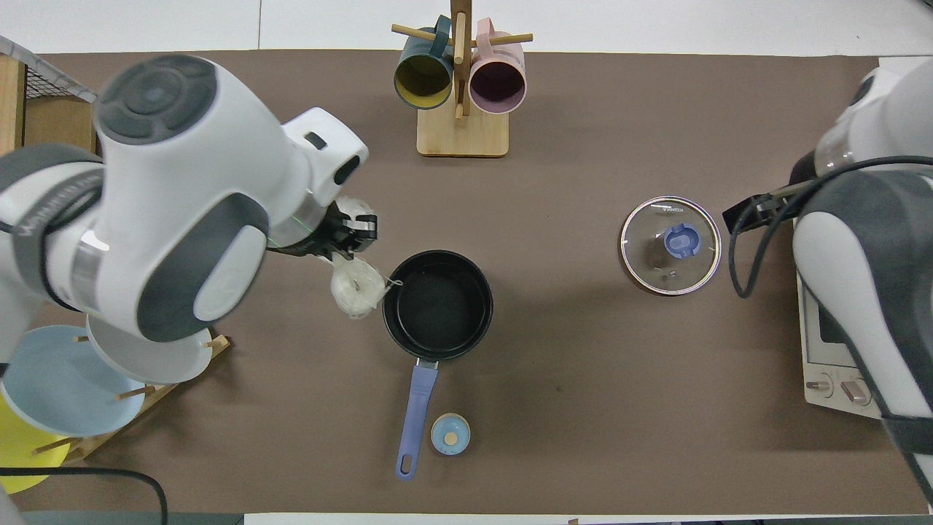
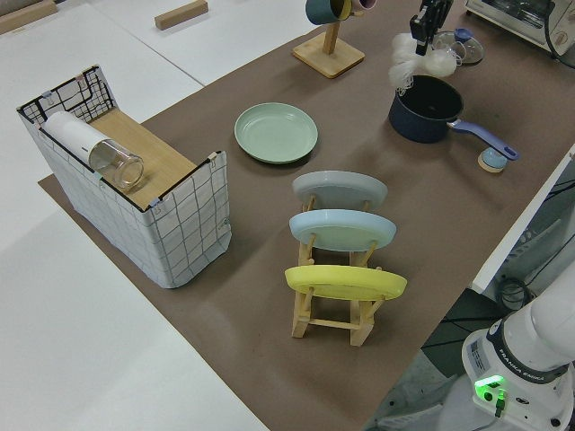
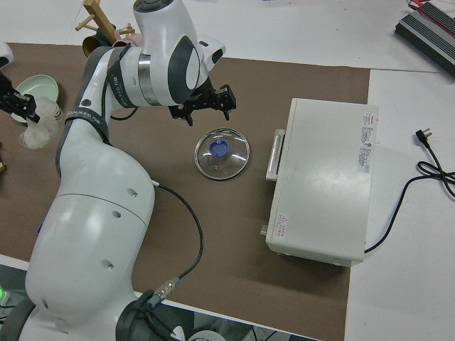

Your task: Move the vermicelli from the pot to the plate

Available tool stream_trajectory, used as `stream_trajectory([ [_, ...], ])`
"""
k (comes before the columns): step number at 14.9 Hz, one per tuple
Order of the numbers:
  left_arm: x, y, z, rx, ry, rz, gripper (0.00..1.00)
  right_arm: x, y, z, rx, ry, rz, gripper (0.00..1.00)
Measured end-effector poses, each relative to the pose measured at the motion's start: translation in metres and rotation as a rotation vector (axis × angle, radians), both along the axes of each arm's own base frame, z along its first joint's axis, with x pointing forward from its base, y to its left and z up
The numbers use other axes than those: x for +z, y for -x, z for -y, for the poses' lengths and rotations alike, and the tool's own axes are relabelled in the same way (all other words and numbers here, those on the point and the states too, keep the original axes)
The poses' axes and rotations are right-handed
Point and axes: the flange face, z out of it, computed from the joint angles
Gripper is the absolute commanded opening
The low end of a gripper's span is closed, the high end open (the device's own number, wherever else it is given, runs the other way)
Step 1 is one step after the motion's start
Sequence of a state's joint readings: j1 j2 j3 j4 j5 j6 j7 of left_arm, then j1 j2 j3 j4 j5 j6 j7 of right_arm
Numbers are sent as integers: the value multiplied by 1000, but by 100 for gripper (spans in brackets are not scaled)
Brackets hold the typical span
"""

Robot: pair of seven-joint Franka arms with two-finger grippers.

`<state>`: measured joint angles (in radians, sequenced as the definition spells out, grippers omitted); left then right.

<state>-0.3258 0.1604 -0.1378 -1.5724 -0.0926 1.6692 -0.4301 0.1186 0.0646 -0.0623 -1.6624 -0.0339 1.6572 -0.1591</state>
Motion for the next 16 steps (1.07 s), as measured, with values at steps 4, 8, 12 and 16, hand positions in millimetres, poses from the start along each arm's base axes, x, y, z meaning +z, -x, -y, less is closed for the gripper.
stream_trajectory([
  [4, 1, -52, -118, -10, 37, 52, 0, 51, 42, 11, -74, 0, -28, 100],
  [8, -47, -101, -179, 11, 60, 127, 0, 46, 43, 20, -107, 2, -42, 100],
  [12, -119, -133, -196, -20, 66, 140, 0, 44, 35, 30, -125, -3, -3, 100],
  [16, -148, -136, -194, -52, 43, 123, 0, 49, 26, 35, -137, -1, 0, 100],
])
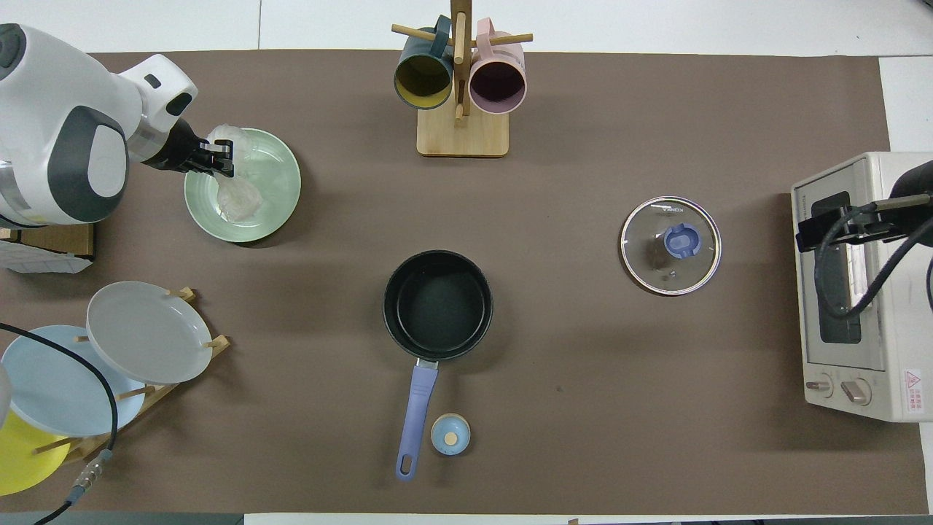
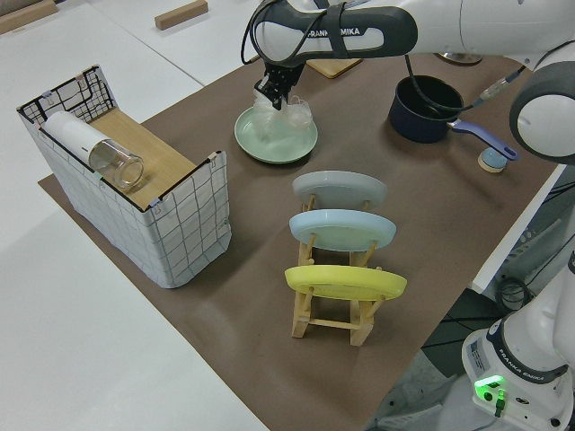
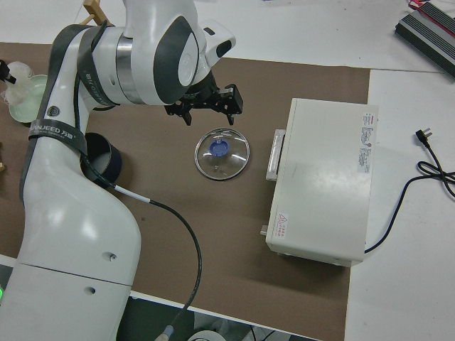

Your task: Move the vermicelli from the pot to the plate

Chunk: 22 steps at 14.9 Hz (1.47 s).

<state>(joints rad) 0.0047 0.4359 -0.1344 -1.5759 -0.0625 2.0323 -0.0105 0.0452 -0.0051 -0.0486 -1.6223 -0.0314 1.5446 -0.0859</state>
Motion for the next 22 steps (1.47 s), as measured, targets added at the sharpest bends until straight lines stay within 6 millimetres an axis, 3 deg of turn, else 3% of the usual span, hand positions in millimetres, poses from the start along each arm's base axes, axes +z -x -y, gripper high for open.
stream_trajectory([
  [4, -21, 2, -3, -59, -4, 11, 3, -3, 0, 2, -6, 0, -48, 100],
  [5, -24, 3, -3, -63, -4, 10, 99, -3, 1, 3, -7, 0, -54, 100],
  [9, -23, 3, -3, -69, -5, 12, 100, -3, 1, 4, -9, 0, -55, 100],
  [11, -6, 5, 0, -75, -4, 21, 100, -3, 1, 6, -13, 0, -55, 100],
  [14, 54, 19, 4, -77, -10, 37, 100, -2, 1, 10, -20, 0, -54, 100],
  [18, 138, 56, 1, -60, -39, 46, 100, 4, 3, 10, -21, 0, -42, 100],
  [22, 195, 103, -4, -60, -65, -8, 100, 12, 6, 20, -40, 0, -26, 100],
])
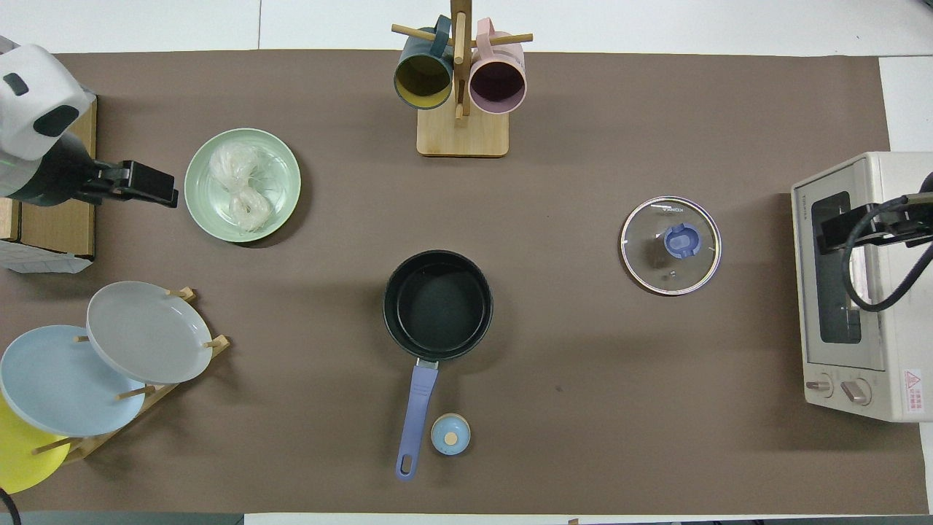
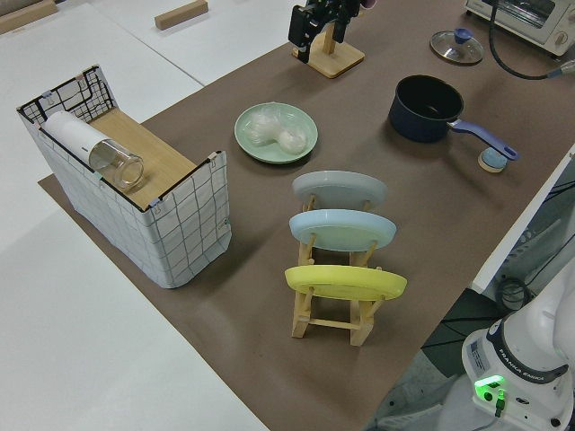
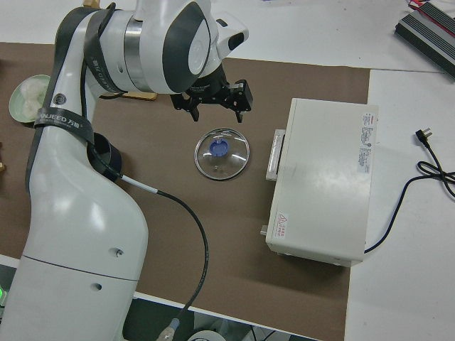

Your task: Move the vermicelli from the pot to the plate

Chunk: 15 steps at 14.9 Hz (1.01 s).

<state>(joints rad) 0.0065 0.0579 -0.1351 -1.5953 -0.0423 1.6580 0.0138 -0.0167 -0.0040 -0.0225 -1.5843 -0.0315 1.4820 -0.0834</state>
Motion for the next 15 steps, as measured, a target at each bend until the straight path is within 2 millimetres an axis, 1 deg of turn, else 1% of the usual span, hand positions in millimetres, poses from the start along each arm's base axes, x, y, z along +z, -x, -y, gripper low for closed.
stream_trajectory([
  [2, 12, 16, 0, 6, -9, -33, 100, 1, 0, 7, -13, 0, 2, 100],
  [4, 16, 26, 4, 14, -16, -60, 100, 2, 1, 7, -14, 0, 5, 100],
  [9, 19, 43, 29, 41, -34, -116, 100, 3, 1, 7, -14, -1, 6, 100],
  [10, 21, 45, 30, 47, -35, -115, 100, 3, 1, 7, -14, -1, 6, 100],
  [13, 26, 45, 20, 66, -32, -107, 100, 3, 1, 7, -14, -1, 6, 100],
  [15, 26, 45, 17, 72, -32, -107, 100, 3, 1, 7, -14, -1, 6, 100],
])
